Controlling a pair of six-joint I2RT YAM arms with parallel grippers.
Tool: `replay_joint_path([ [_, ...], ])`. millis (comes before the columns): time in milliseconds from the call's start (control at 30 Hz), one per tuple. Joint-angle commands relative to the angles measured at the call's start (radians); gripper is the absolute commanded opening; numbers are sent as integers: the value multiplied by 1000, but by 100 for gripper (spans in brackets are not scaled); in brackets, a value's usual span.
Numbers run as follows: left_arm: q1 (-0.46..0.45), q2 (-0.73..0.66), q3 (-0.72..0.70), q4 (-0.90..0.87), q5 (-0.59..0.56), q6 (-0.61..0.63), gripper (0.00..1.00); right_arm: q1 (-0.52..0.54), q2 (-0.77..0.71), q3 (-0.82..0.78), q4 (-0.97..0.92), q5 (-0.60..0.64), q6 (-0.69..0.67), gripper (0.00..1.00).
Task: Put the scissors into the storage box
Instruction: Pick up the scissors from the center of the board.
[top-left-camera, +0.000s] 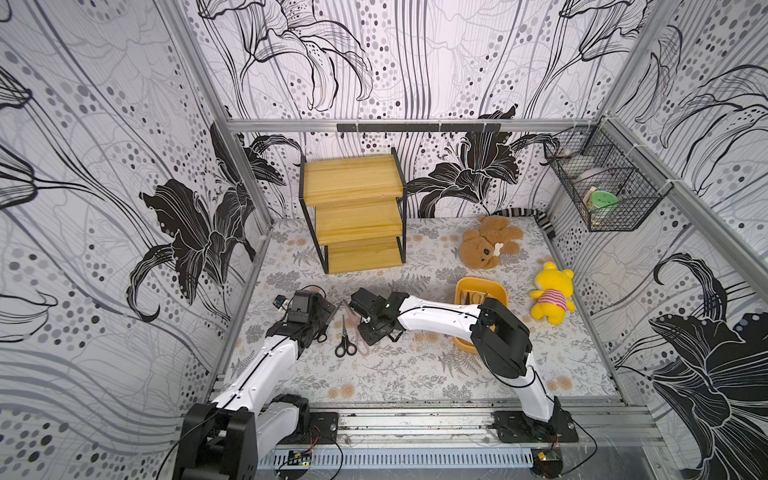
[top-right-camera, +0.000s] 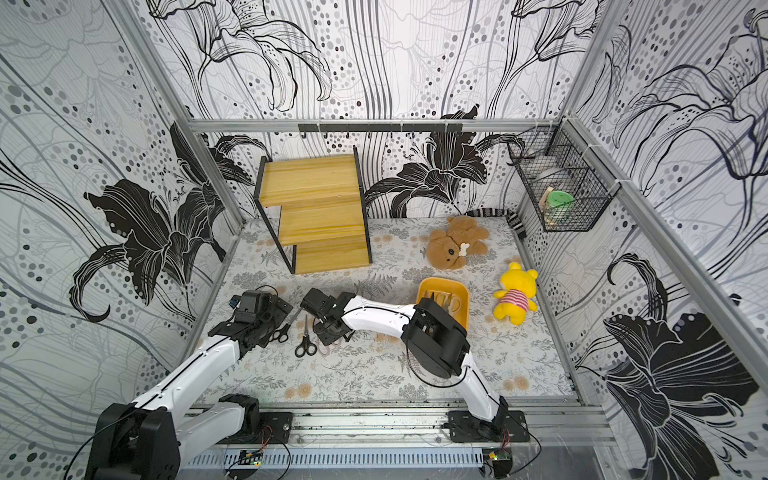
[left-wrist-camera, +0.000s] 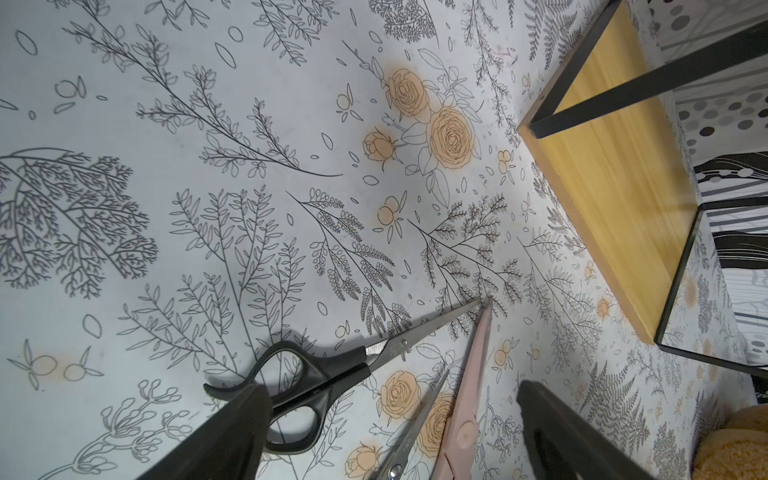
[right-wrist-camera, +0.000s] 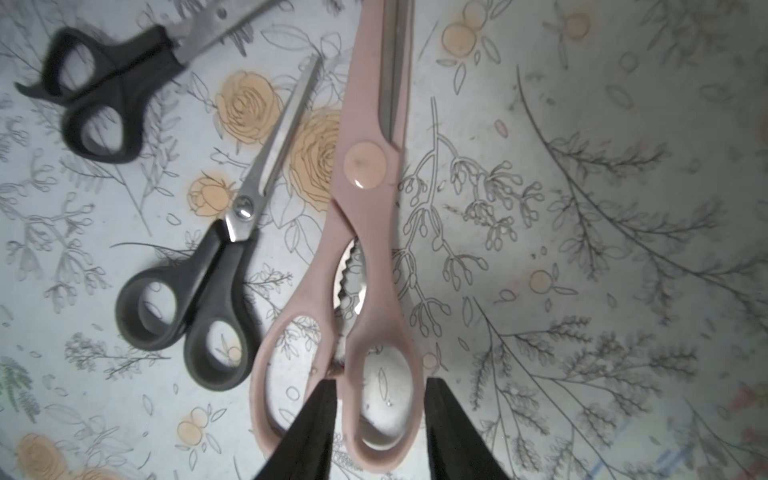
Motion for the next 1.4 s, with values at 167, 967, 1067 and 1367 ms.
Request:
replay_joint_path([
  [167, 13, -14, 10, -22, -30, 32, 97, 0, 41, 53, -107, 21, 6, 35],
  [967, 15, -54, -12, -13, -20, 42, 97, -1, 123, 106, -171, 85, 30, 27],
  [1067, 16, -59, -15, -12, -20, 41, 97, -1, 122, 106, -175, 97, 32, 21],
  [1367, 15, -58, -29, 24, 13, 32, 97, -2, 96, 84, -178, 148, 18, 0],
])
